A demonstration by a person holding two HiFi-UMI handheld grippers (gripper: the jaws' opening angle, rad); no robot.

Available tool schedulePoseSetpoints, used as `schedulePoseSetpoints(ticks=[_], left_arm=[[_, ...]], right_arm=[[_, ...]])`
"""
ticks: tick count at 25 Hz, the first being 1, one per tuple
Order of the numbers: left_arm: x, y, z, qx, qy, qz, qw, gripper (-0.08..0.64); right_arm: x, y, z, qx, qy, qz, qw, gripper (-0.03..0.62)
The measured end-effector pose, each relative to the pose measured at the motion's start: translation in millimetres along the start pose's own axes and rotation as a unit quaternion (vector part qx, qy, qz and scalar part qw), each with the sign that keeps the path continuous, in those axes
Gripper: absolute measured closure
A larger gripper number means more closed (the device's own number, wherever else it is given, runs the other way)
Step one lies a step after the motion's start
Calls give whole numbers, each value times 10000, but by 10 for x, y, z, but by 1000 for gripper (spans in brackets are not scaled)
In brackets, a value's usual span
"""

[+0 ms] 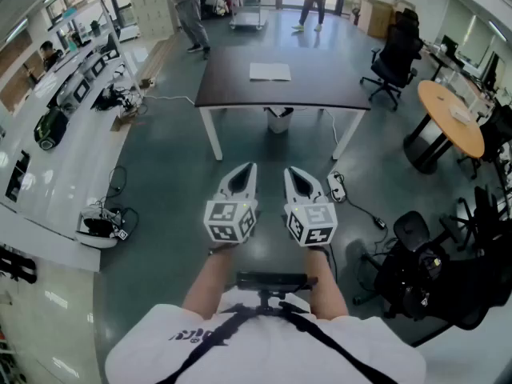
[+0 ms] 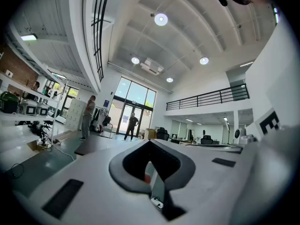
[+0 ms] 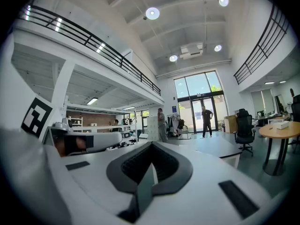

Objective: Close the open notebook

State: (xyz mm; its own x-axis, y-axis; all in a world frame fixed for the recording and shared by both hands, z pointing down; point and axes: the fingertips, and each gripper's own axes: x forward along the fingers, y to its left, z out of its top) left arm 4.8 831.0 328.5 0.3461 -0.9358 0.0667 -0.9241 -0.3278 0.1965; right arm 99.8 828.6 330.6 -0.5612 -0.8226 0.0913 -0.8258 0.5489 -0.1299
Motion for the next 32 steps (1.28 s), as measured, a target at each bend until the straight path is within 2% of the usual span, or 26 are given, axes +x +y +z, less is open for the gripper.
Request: schedulePoseSetpoints(ticks=[4, 8, 16, 24, 28, 32], left_arm=[[347, 7, 147, 165, -230, -86, 9996, 552], [391, 6, 193, 321, -147, -60, 9994, 552], [577, 362, 119, 191, 13, 43, 9998, 552], [1358, 841, 236, -6, -48, -257, 9997, 552], [1778, 1133, 502, 68, -170, -520, 9985, 552], [2067, 1483, 640, 148, -239, -692, 9972, 552]], right_arm=[[278, -181, 187, -133, -258, 54, 9996, 600], [399, -194, 239, -78, -248, 135, 9996, 598], [715, -260, 186, 217, -225, 114, 9994, 600], [1470, -540, 297, 31, -167, -151, 9997, 598], [1989, -628, 532, -39, -300, -333, 9990, 598], [2506, -590, 589, -102, -331, -441, 9984, 600]])
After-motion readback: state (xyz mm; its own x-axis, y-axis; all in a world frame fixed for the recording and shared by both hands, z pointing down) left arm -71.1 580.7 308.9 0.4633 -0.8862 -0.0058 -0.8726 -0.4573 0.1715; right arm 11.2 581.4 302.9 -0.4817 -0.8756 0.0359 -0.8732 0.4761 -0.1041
